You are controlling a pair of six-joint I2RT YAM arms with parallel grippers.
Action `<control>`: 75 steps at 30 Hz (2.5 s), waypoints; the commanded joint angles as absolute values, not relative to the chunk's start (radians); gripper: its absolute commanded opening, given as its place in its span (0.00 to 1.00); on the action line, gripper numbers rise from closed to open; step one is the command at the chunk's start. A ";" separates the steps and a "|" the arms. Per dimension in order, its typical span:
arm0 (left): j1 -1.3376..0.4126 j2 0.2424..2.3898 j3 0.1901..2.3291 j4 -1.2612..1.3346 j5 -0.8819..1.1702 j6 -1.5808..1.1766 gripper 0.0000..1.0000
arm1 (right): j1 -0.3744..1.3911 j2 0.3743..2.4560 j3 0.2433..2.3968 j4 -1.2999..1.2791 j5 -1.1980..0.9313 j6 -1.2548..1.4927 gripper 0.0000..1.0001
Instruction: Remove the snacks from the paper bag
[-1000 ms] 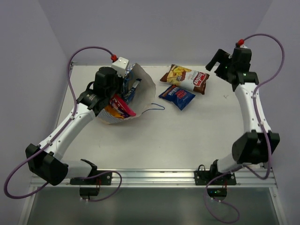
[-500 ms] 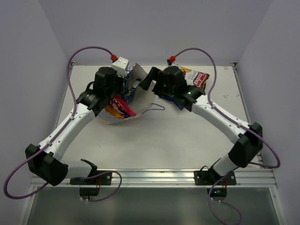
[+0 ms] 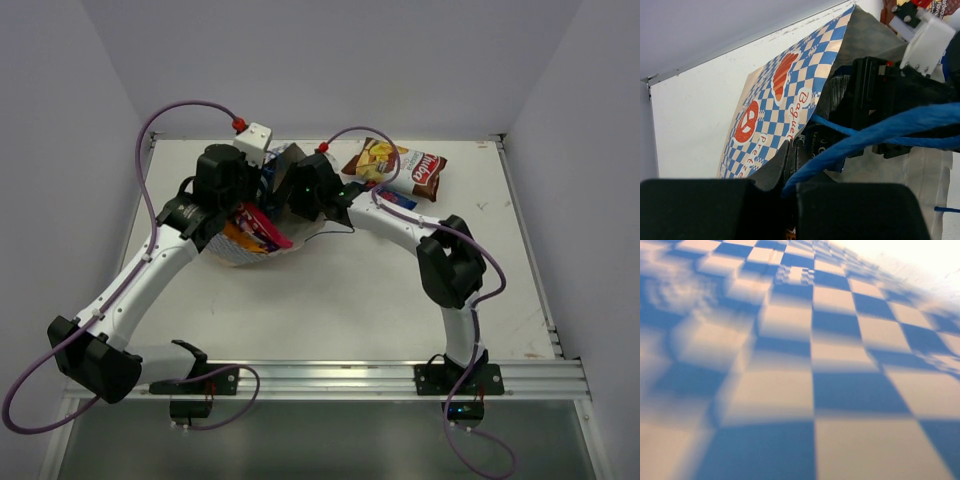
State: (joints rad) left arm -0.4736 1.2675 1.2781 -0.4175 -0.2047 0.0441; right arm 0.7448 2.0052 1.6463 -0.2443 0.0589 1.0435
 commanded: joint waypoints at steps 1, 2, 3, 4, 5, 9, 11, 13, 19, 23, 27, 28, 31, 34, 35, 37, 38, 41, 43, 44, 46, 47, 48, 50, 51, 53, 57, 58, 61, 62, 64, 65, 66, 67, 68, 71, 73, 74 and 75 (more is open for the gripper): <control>-0.471 1.243 1.279 -0.440 -0.202 0.031 0.00 | 0.741 2.034 1.690 -0.114 0.006 1.069 0.67; -0.472 1.241 1.278 -0.442 -0.206 0.034 0.00 | 0.742 2.040 1.690 -0.103 0.000 1.063 0.60; -0.472 1.241 1.275 -0.440 -0.209 0.034 0.00 | 0.742 2.039 1.687 -0.098 -0.020 1.051 0.50; -0.472 1.239 1.275 -0.440 -0.212 0.037 0.00 | 0.742 2.028 1.663 -0.069 -0.029 1.043 0.31; -0.472 1.238 1.272 -0.440 -0.219 0.037 0.00 | 0.742 2.014 1.649 -0.055 -0.037 1.028 0.24; -0.471 1.236 1.258 -0.426 -0.238 0.040 0.00 | 0.742 1.892 1.615 -0.048 -0.029 0.953 0.02; -0.471 1.236 1.250 -0.422 -0.248 0.043 0.00 | 0.739 1.846 1.609 -0.055 -0.035 0.924 0.00; -0.471 1.238 1.247 -0.419 -0.259 0.046 0.00 | 0.735 1.781 1.617 -0.090 -0.047 0.888 0.00; -0.469 1.244 1.241 -0.411 -0.316 0.060 0.00 | 0.681 1.631 1.611 -0.149 -0.161 0.816 0.00; -0.468 1.253 1.243 -0.411 -0.347 0.066 0.00 | 0.562 1.495 1.565 -0.181 -0.351 0.801 0.00; -0.466 1.253 1.244 -0.407 -0.347 0.066 0.00 | 0.468 1.321 1.468 -0.224 -0.344 0.721 0.00; -0.466 1.255 1.244 -0.408 -0.345 0.064 0.00 | 0.416 1.284 1.406 -0.222 -0.338 0.715 0.00; -0.466 1.255 1.244 -0.403 -0.344 0.061 0.00 | 0.271 1.169 1.263 -0.206 -0.331 0.718 0.00; -0.466 1.255 1.246 -0.403 -0.334 0.057 0.00 | 0.102 1.112 1.136 -0.166 -0.365 0.761 0.00; -0.465 1.255 1.246 -0.405 -0.333 0.057 0.00 | 0.059 1.108 1.112 -0.154 -0.371 0.788 0.00; -0.465 1.255 1.249 -0.403 -0.331 0.057 0.00 | -0.056 1.124 1.060 -0.109 -0.365 0.811 0.00; -0.465 1.255 1.249 -0.405 -0.331 0.057 0.00 | -0.087 1.140 1.052 -0.097 -0.353 0.837 0.00; -0.465 1.253 1.252 -0.403 -0.324 0.055 0.00 | -0.195 1.228 1.040 -0.023 -0.327 0.912 0.00; -0.465 1.253 1.255 -0.403 -0.313 0.049 0.00 | -0.260 1.294 1.011 0.102 -0.342 0.969 0.00; -0.465 1.253 1.256 -0.406 -0.308 0.048 0.00 | -0.277 1.311 0.997 0.148 -0.344 1.020 0.00; -0.465 1.250 1.258 -0.410 -0.285 0.035 0.00 | -0.305 1.348 0.951 0.239 -0.315 1.046 0.00; -0.465 1.250 1.255 -0.410 -0.279 0.032 0.00 | -0.307 1.357 0.940 0.251 -0.272 1.042 0.00; -0.465 1.247 1.252 -0.410 -0.276 0.032 0.00 | -0.308 1.367 0.918 0.258 -0.255 1.031 0.00; -0.465 1.241 1.244 -0.403 -0.276 0.029 0.00 | -0.308 1.390 0.884 0.262 -0.239 1.011 0.05; -0.465 1.238 1.240 -0.402 -0.276 0.032 0.00 | -0.308 1.394 0.844 0.256 -0.236 1.008 0.11; -0.465 1.238 1.238 -0.402 -0.273 0.032 0.00 | -0.308 1.397 0.802 0.233 -0.236 1.014 0.23; -0.465 1.238 1.241 -0.402 -0.267 0.035 0.00 | -0.307 1.310 0.666 0.139 -0.187 1.005 0.49; -0.465 1.238 1.244 -0.402 -0.264 0.035 0.00 | -0.310 1.286 0.658 0.096 -0.126 0.997 0.53; -0.465 1.236 1.246 -0.405 -0.265 0.040 0.00 | -0.310 1.171 0.647 -0.105 -0.049 1.003 0.70; -0.465 1.236 1.246 -0.405 -0.265 0.040 0.00 | -0.308 1.139 0.647 -0.144 -0.038 1.002 0.78; -0.465 1.238 1.246 -0.405 -0.262 0.040 0.00 | -0.310 1.041 0.658 -0.265 -0.008 1.003 0.88; -0.465 1.238 1.244 -0.406 -0.261 0.040 0.00 | -0.310 1.008 0.664 -0.303 0.029 1.002 0.96; -0.465 1.238 1.244 -0.407 -0.255 0.040 0.00 | -0.310 0.971 0.679 -0.364 0.049 0.997 0.99; -0.465 1.238 1.244 -0.410 -0.253 0.040 0.00 | -0.310 0.904 0.687 -0.385 0.064 0.982 0.99; -0.465 1.238 1.244 -0.411 -0.253 0.040 0.00 | -0.310 0.875 0.695 -0.400 0.083 0.968 0.99; -0.465 1.236 1.244 -0.414 -0.250 0.040 0.00 | -0.290 0.808 0.748 -0.410 0.025 0.916 0.99; -0.465 1.236 1.249 -0.419 -0.250 0.041 0.00 | -0.236 0.807 0.787 -0.423 0.006 0.896 0.99; -0.465 1.236 1.252 -0.425 -0.250 0.041 0.00 | -0.203 0.804 0.801 -0.404 -0.027 0.875 0.99; -0.465 1.235 1.261 -0.428 -0.250 0.040 0.00 | -0.104 0.804 0.845 -0.402 -0.005 0.864 0.99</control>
